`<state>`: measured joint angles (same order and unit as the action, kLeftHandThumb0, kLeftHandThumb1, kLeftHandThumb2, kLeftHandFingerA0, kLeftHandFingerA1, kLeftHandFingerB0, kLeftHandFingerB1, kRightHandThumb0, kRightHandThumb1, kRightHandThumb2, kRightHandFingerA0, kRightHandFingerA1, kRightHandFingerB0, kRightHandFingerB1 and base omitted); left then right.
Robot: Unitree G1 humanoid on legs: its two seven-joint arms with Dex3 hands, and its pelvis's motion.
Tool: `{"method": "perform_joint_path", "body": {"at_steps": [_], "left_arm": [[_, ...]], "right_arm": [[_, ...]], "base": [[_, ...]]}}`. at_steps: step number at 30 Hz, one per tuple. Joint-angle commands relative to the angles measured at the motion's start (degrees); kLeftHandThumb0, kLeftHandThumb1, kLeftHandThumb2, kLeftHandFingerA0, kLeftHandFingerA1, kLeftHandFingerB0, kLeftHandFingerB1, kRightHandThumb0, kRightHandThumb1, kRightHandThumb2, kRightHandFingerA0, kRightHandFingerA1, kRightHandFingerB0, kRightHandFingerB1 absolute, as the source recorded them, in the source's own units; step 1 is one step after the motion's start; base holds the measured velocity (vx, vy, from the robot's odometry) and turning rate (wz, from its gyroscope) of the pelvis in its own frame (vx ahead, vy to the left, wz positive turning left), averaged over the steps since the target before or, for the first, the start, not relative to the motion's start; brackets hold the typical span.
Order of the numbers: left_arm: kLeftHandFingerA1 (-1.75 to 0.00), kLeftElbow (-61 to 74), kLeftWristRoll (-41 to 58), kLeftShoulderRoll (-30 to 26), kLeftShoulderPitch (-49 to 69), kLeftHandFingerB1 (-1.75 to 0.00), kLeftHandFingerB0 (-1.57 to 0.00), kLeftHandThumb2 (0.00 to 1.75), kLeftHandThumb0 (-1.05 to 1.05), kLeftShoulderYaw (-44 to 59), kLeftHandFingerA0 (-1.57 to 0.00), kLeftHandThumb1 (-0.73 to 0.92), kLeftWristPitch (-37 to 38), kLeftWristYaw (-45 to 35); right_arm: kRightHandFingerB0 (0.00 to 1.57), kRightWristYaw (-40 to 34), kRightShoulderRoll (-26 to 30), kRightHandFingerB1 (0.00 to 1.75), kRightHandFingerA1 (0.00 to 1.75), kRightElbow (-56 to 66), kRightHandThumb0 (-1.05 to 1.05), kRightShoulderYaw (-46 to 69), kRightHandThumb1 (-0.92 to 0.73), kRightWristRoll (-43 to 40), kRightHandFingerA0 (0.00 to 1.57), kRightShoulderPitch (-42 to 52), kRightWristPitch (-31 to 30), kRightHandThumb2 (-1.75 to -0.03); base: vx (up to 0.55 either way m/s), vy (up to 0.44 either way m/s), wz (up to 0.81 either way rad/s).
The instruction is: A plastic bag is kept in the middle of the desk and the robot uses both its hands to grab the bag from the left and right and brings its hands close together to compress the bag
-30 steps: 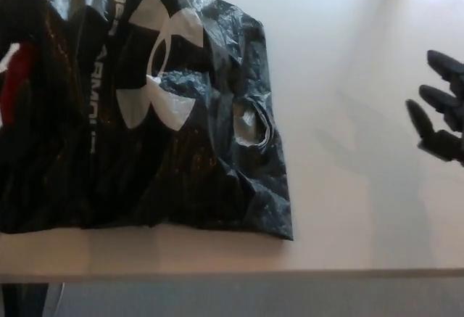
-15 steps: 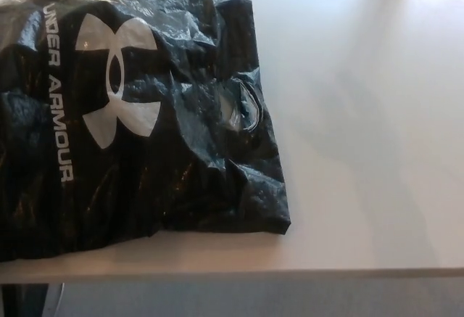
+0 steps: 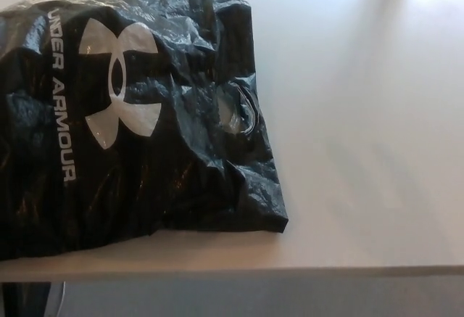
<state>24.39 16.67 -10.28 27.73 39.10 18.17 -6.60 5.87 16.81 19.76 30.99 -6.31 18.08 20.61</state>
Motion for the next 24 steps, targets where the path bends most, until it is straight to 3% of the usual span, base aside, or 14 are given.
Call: {"method": "perform_joint_path", "body": {"at_steps": [1,5,7,8,10,11,12,13,14,15,16,17,24], "left_arm": [[-0.35,-1.7,12.3,13.4,13.9,-0.29,-0.26,0.68,-0.75,-5.1,-0.22,0.90,15.6,-12.4],[-0.35,-6.9,11.8,16.7,16.3,-0.29,-0.24,0.67,-0.75,-8.5,-0.21,0.89,18.7,-16.0],[-0.36,-11.1,10.9,19.6,17.1,-0.30,-0.27,0.66,-0.74,-12.1,-0.24,0.87,20.2,-17.8],[-0.36,-13.2,10.4,20.0,16.8,-0.30,-0.27,0.67,-0.73,-12.8,-0.24,0.88,21.7,-18.6],[-0.37,-16.8,10.6,20.6,16.2,-0.31,-0.27,0.66,-0.73,-13.5,-0.24,0.87,23.2,-20.0],[-0.34,-18.3,11.5,21.0,16.1,-0.30,-0.29,0.66,-0.74,-14.0,-0.23,0.86,22.1,-20.6],[-0.34,-19.2,12.4,21.3,16.3,-0.30,-0.29,0.66,-0.74,-14.5,-0.23,0.86,20.5,-21.1],[-0.34,-20.9,14.5,21.2,15.7,-0.31,-0.26,0.65,-0.70,-14.2,-0.19,0.86,19.9,-22.8],[-0.33,-22.2,16.1,20.8,14.5,-0.31,-0.27,0.65,-0.69,-14.1,-0.19,0.85,19.8,-23.8],[-0.35,-22.3,16.1,20.4,14.0,-0.30,-0.24,0.66,-0.70,-14.1,-0.20,0.86,19.6,-23.7],[-0.35,-22.0,15.8,19.9,13.9,-0.30,-0.24,0.66,-0.70,-14.1,-0.20,0.86,19.5,-23.4],[-0.35,-21.8,16.2,19.6,13.9,-0.31,-0.23,0.66,-0.70,-14.1,-0.18,0.87,19.1,-23.6],[-0.35,-20.9,17.2,18.7,12.7,-0.30,-0.21,0.66,-0.71,-14.3,-0.17,0.87,18.3,-23.4]], "right_arm": [[0.00,7.5,-6.3,0.47,0.49,3.2,-0.37,-0.6,-0.48,-5.2,0.00,19.0,14.0,-1.04],[0.00,8.7,-7.6,0.48,0.49,-0.5,-0.38,-5.0,-0.48,-3.6,0.00,22.0,16.5,-1.05],[0.00,9.6,-9.3,0.48,0.49,-6.7,-0.37,-9.3,-0.52,-0.8,0.00,24.7,21.0,-1.08],[0.02,10.1,-9.2,0.40,0.41,-8.0,-0.81,-10.2,-0.65,-0.3,0.01,25.7,21.8,-0.98],[0.03,11.1,-8.7,0.41,0.42,-11.9,-0.80,-12.3,-0.63,0.4,0.02,25.7,24.2,-0.95],[0.04,12.5,-7.7,0.25,0.21,-14.0,-0.67,-13.9,-0.76,0.4,0.02,25.3,23.6,-0.76],[0.04,13.9,-6.6,0.25,0.21,-15.2,-0.67,-15.2,-0.76,-0.1,0.02,25.3,22.0,-0.76],[0.04,15.0,-5.8,0.23,0.20,-17.8,-0.63,-16.0,-0.86,-0.8,0.01,23.8,22.2,-0.71],[0.04,15.0,-5.1,0.22,0.19,-19.2,-0.62,-16.2,-0.88,-1.2,0.02,22.5,22.1,-0.71],[0.00,14.7,-4.5,0.29,0.30,-19.3,-0.68,-16.2,-0.72,-1.1,0.00,22.0,22.1,-1.04],[0.00,14.5,-4.1,0.29,0.30,-19.3,-0.68,-16.2,-0.72,-0.9,0.00,21.9,22.2,-1.04],[0.05,14.6,-3.9,0.20,0.20,-19.7,-0.59,-16.3,-0.91,-1.2,0.03,21.8,22.4,-0.73],[0.05,14.0,-2.6,0.21,0.20,-22.2,-0.56,-17.0,-0.92,-2.0,0.02,19.3,22.6,-0.76]], "base": [[0.00,0.000,0.00],[0.00,0.000,0.00],[0.00,0.000,0.00],[0.00,0.000,0.00],[0.00,0.000,0.00],[0.00,0.000,0.00],[0.00,0.000,0.00],[0.00,0.000,0.00],[0.00,0.000,0.00],[0.00,0.000,0.00],[0.00,0.000,0.00],[0.00,0.000,0.00],[0.00,0.000,0.00]]}}
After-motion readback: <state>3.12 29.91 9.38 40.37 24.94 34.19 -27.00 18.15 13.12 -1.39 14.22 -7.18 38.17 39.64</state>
